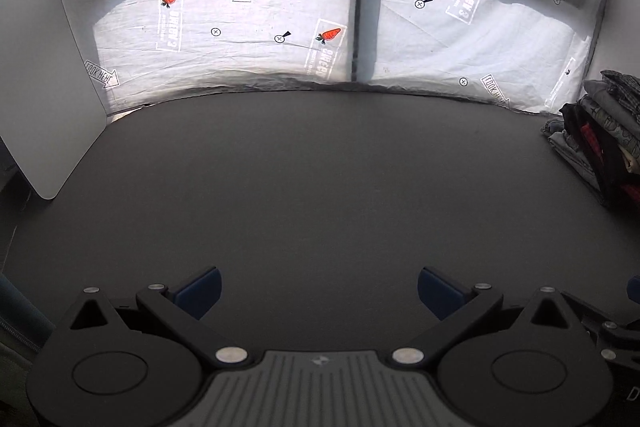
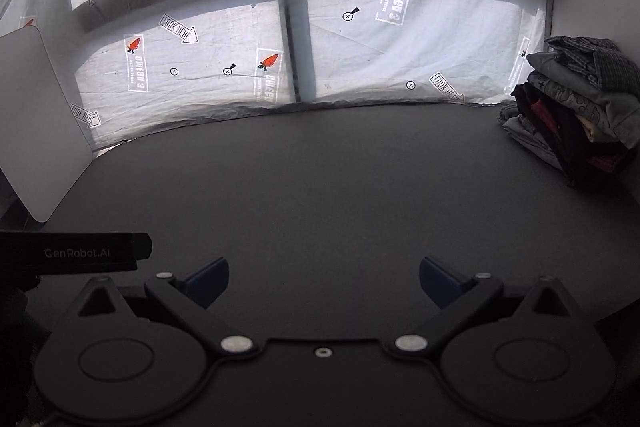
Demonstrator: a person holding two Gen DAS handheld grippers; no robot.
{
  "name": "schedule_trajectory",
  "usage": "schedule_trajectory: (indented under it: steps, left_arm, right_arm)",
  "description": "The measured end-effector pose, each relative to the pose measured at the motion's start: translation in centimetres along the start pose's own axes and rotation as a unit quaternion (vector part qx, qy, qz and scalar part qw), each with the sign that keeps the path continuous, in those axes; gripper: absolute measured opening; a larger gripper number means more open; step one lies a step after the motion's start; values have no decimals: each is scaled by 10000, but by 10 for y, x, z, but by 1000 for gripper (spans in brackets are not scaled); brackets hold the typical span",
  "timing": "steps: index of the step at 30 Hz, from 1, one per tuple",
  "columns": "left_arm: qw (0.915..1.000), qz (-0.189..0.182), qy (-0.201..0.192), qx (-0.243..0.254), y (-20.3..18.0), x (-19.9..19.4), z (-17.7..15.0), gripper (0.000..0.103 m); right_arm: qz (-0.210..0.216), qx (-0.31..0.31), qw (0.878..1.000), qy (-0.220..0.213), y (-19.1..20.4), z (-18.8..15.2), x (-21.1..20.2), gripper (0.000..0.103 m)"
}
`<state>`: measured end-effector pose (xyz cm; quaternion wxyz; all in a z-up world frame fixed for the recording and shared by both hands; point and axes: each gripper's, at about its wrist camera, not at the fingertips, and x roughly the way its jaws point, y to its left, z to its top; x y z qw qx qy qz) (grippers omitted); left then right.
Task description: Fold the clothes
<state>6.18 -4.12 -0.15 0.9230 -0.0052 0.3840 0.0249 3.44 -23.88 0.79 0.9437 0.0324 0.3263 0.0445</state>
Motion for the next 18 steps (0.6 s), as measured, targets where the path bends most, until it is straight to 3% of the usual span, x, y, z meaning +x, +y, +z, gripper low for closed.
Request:
schedule_trajectory:
  steps: [8, 18]
  left_arm:
    - [9999, -137, -36, 37, 7, -1, -2, 103]
    - [9999, -65, -139, 16, 7, -2, 1, 103]
  right_arm:
    - [-224, 29, 9997, -111, 4, 2, -4, 103]
    - [-191, -66, 9997, -139, 7, 6, -1, 103]
